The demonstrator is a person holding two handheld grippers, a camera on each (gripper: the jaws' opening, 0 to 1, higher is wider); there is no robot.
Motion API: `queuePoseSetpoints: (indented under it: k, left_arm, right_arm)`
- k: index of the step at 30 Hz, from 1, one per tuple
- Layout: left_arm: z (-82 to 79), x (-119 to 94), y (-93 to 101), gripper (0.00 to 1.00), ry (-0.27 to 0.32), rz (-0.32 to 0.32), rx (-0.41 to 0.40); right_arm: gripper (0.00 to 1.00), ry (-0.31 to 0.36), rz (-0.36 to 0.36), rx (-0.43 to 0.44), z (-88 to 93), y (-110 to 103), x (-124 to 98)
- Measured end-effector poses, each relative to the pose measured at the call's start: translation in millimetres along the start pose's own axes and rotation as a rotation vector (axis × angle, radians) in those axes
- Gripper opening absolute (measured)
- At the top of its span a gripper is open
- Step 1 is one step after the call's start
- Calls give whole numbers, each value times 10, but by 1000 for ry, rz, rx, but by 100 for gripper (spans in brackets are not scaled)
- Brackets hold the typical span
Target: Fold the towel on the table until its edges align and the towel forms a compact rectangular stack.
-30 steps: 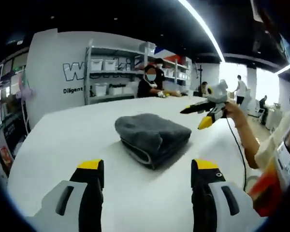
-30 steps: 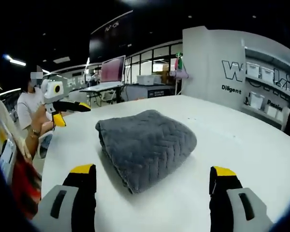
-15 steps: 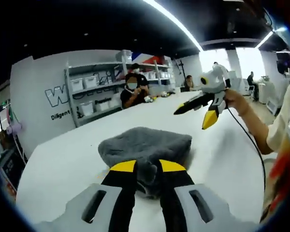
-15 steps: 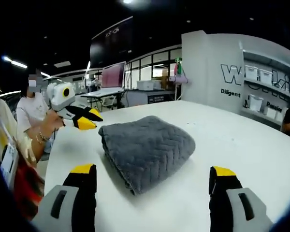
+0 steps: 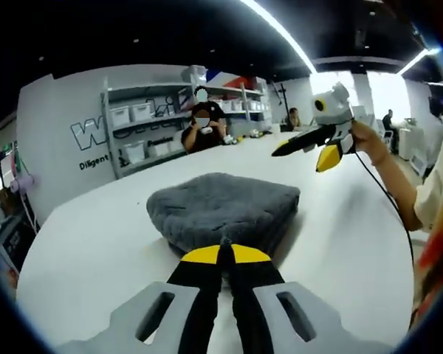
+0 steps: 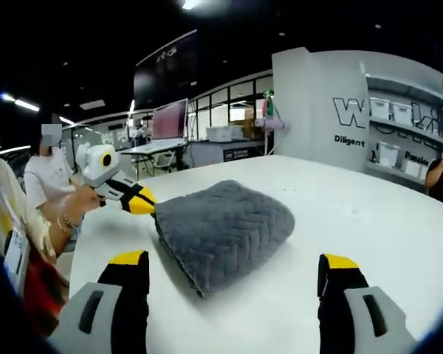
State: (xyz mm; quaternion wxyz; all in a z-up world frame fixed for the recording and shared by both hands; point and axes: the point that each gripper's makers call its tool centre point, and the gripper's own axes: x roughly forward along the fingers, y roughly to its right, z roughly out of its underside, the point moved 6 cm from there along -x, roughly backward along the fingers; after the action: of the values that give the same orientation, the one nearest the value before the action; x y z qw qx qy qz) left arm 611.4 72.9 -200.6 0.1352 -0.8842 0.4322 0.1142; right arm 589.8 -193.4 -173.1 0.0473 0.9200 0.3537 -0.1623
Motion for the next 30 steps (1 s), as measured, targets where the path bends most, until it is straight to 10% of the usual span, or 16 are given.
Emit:
queuePoseSetpoints:
  k: [15,22,30]
  left_arm:
    - [153,73,83,4,-75,18,43]
    - [3,-58,132,24,-73,78,43]
    - [-607,-290,88,35,201,258,-25]
  right_arm:
    - [98,-10,-20,5,37,-55,-19]
    - [98,-9,-25,9,31,-71,-36]
    - [99,-11,-44,8,17,-97,-48]
